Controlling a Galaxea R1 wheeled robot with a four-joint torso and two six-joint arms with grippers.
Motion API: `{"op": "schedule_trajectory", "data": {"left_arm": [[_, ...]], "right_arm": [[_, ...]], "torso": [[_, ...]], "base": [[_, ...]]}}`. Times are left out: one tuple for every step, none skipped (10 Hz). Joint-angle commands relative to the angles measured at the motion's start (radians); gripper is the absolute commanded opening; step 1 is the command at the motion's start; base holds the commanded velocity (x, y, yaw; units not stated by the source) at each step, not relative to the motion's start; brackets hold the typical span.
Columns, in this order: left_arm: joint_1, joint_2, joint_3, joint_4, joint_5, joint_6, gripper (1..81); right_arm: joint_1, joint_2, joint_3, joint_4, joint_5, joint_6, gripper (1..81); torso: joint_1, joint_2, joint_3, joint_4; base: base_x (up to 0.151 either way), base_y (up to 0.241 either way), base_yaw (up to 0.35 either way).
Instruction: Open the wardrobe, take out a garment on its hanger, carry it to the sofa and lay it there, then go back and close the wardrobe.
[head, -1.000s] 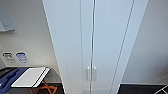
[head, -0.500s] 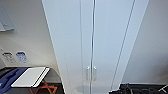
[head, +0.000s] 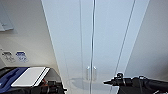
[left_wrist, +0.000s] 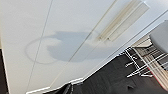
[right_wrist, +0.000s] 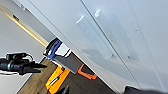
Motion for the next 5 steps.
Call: {"op": "schedule_trajectory", "data": {"left_arm": [[-0.19,0.054,-0.087,-0.031,0.117,-0.015,81.1],[-0.213,0.09,-0.117,-0.038,0.123,-0.017,81.1],[-0.224,0.117,-0.132,-0.043,0.121,-0.017,81.1],[-0.236,0.145,-0.15,-0.043,0.117,-0.018,81.1],[-0.249,0.177,-0.17,-0.043,0.117,-0.018,81.1]], "right_arm": [[0.183,0.026,-0.028,0.02,-0.049,0.028,81.1],[0.205,0.05,-0.044,0.019,-0.057,0.034,81.1],[0.218,0.07,-0.06,0.017,-0.057,0.042,81.1],[0.229,0.087,-0.08,0.016,-0.057,0.046,81.1],[0.235,0.104,-0.101,0.022,-0.055,0.046,81.1]], "torso": [[0.0,0.0,0.0,0.0],[0.0,0.0,0.0,0.0],[0.001,0.001,0.0,0.0],[0.001,0.001,-0.001,0.0],[0.001,0.001,-0.001,0.0]], "base": [[0.0,0.0,0.0],[0.0,0.0,0.0],[0.0,0.0,0.0],[0.0,0.0,0.0],[0.0,0.0,0.0]]}}
